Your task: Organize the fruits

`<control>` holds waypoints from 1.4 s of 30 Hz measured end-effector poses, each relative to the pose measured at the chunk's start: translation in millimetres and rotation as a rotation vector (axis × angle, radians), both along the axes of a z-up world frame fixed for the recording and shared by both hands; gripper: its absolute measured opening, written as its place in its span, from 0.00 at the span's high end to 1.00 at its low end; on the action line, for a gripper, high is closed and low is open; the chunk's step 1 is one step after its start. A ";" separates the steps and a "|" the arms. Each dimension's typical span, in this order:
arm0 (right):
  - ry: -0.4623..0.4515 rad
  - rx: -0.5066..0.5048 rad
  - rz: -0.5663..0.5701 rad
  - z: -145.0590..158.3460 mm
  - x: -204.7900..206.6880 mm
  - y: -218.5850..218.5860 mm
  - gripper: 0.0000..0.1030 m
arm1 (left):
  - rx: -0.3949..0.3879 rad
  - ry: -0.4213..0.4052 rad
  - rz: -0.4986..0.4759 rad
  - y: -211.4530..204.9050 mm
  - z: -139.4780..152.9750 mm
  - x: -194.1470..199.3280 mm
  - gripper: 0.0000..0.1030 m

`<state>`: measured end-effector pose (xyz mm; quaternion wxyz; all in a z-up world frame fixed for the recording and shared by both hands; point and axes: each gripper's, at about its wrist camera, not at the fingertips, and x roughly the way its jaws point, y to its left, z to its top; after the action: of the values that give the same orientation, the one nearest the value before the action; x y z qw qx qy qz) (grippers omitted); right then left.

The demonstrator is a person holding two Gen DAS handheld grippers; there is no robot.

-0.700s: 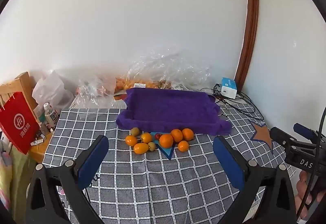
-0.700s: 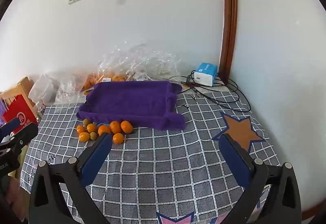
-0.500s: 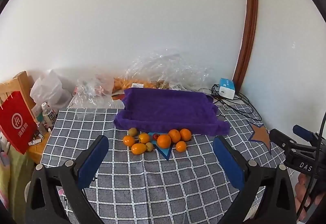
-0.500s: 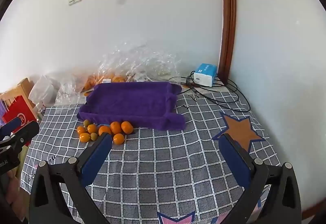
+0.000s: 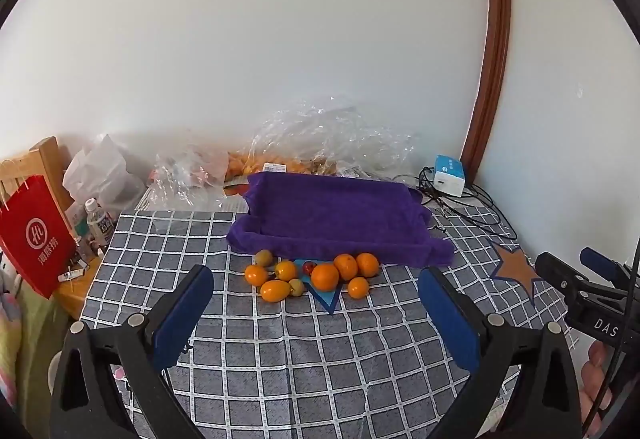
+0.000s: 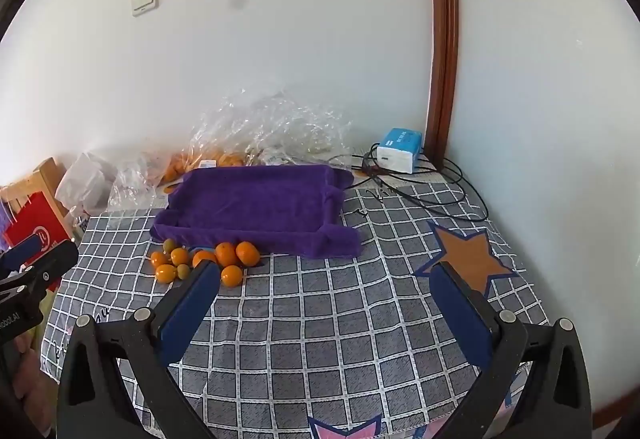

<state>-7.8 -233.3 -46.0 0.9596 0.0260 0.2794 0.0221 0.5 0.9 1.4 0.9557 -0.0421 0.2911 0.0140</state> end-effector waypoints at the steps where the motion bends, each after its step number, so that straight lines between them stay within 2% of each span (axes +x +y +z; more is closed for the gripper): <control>1: 0.000 0.003 0.001 -0.3 -0.3 -0.5 0.00 | -0.002 -0.003 0.000 0.3 -1.1 -1.4 0.00; 6: 0.000 0.046 0.045 4.4 -1.4 -0.5 0.00 | -0.007 -0.005 0.004 0.7 -1.6 -3.2 0.00; 42: -0.008 0.001 0.029 1.7 -6.8 12.8 0.00 | -0.032 -0.003 0.022 14.1 -2.2 -6.9 0.00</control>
<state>-14.6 -220.5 -44.2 0.9602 0.0223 0.2760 0.0362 -6.3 15.0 -0.8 0.9551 -0.0604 0.2894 0.0200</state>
